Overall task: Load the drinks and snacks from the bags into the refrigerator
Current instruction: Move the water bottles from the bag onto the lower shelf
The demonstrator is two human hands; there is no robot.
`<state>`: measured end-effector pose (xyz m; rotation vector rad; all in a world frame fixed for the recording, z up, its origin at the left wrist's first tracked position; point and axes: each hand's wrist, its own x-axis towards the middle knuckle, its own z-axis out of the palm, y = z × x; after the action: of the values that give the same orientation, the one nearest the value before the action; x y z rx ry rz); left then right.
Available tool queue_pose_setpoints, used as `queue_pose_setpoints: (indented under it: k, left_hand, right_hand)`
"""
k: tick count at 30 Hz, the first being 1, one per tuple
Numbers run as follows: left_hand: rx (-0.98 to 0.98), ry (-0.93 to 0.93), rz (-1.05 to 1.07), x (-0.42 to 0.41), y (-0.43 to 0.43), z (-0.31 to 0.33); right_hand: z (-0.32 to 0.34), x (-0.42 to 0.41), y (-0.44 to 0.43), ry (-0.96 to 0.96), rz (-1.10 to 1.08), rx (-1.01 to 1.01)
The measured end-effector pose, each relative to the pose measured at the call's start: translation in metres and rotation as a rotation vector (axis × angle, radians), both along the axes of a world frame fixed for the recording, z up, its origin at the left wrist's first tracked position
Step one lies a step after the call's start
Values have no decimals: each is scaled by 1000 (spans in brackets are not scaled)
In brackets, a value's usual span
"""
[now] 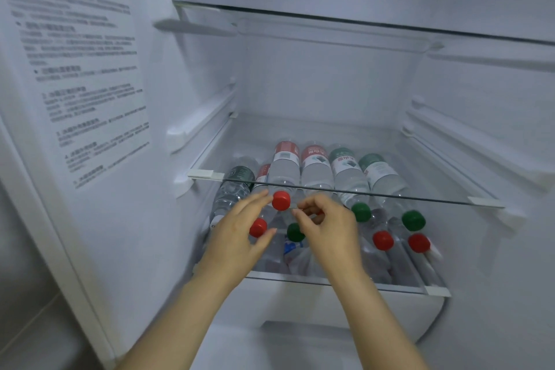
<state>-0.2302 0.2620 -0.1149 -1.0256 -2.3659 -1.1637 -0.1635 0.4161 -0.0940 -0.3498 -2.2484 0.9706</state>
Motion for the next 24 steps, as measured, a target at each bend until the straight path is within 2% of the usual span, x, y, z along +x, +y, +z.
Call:
queue_pose_setpoints:
  k: [8, 13, 20, 24]
  left_hand:
    - [108, -26, -40, 24, -7, 10]
    - [164, -70, -107, 41, -11, 10]
    - [199, -151, -303, 69, 4, 13]
    - [181, -152, -415, 92, 17, 28]
  right_hand:
    - [1, 31, -8, -35, 8, -14]
    - [-8, 65, -19, -14, -64, -53]
    - [12, 123, -24, -29, -248, 331]
    - [39, 177, -22, -60, -418, 411]
